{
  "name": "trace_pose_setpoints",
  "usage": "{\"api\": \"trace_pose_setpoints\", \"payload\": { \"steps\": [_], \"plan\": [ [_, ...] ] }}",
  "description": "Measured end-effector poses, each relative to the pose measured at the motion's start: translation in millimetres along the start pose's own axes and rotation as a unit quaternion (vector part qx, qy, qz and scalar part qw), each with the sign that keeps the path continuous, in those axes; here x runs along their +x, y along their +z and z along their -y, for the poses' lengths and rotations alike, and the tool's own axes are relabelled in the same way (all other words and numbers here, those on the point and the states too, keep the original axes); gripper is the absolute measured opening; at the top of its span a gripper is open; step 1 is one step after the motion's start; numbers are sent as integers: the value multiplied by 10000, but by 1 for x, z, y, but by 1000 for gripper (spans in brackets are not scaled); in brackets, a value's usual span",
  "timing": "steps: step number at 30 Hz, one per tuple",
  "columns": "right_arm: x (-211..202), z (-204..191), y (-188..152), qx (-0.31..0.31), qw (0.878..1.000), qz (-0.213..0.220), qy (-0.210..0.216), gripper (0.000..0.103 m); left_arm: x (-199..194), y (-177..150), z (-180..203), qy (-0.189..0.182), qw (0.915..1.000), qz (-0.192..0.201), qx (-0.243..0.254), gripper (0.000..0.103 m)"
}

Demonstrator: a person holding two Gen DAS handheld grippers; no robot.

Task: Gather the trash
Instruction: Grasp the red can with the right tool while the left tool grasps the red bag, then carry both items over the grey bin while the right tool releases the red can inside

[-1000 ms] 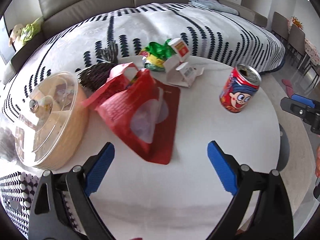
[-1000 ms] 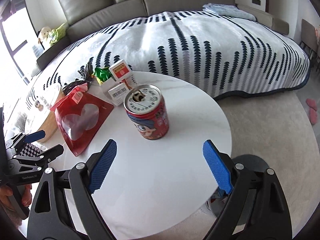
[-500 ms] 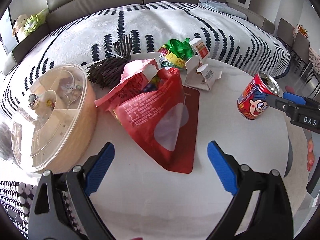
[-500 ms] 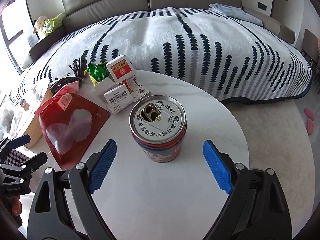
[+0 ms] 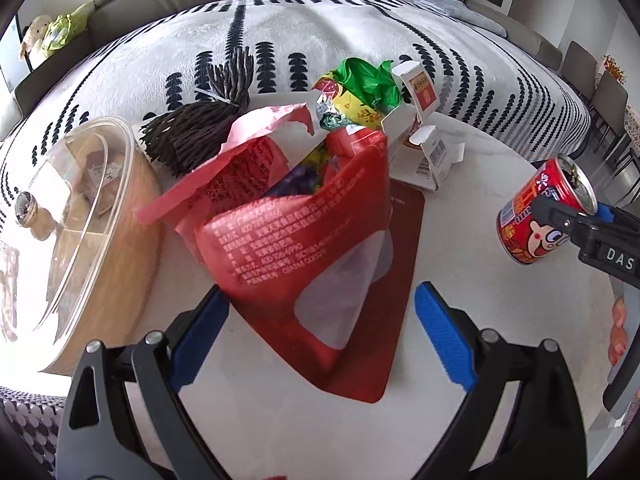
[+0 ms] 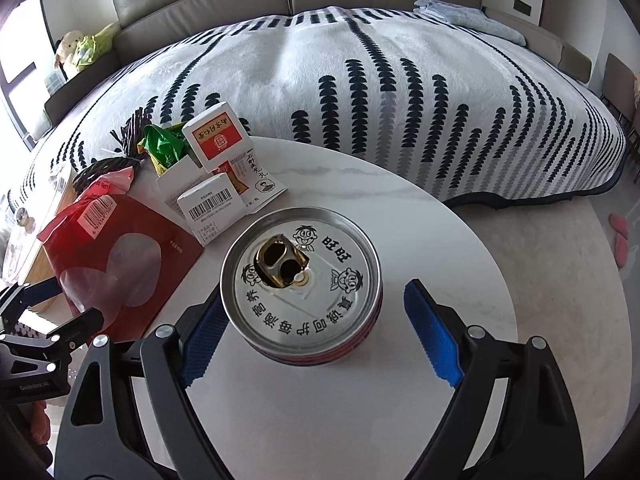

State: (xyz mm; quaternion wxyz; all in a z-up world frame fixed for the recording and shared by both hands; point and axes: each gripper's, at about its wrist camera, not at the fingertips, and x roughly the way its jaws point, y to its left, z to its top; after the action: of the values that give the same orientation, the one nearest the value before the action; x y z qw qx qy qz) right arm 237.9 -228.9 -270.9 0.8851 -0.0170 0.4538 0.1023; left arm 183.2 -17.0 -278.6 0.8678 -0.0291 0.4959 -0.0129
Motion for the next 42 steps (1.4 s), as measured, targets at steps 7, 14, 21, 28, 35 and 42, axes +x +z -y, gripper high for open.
{"api": "trace_pose_setpoints", "payload": {
  "steps": [7, 14, 21, 28, 35, 42],
  "plan": [
    [-1, -8, -2, -98, 9998, 14, 167, 64, 17, -3, -5, 53, 9998, -160, -122, 94],
    [-13, -11, -4, -195, 9995, 68, 238, 64, 18, 0, -4, 105, 9998, -129, -104, 94],
    [-22, -9, -5, -192, 9995, 85, 247, 64, 18, 7, -1, 44, 9999, -71, -120, 69],
    [-21, -9, -9, -192, 9994, 45, 279, 64, 12, 5, 0, 44, 9999, 32, -101, 63],
    [-26, -11, -13, -237, 9990, 25, 371, 64, -11, -6, 5, -113, 9997, 192, 38, 62],
    [-43, 3, -23, -120, 9992, 81, 376, 64, -37, -19, 31, -342, 9976, 268, 533, 62]
  ]
}}
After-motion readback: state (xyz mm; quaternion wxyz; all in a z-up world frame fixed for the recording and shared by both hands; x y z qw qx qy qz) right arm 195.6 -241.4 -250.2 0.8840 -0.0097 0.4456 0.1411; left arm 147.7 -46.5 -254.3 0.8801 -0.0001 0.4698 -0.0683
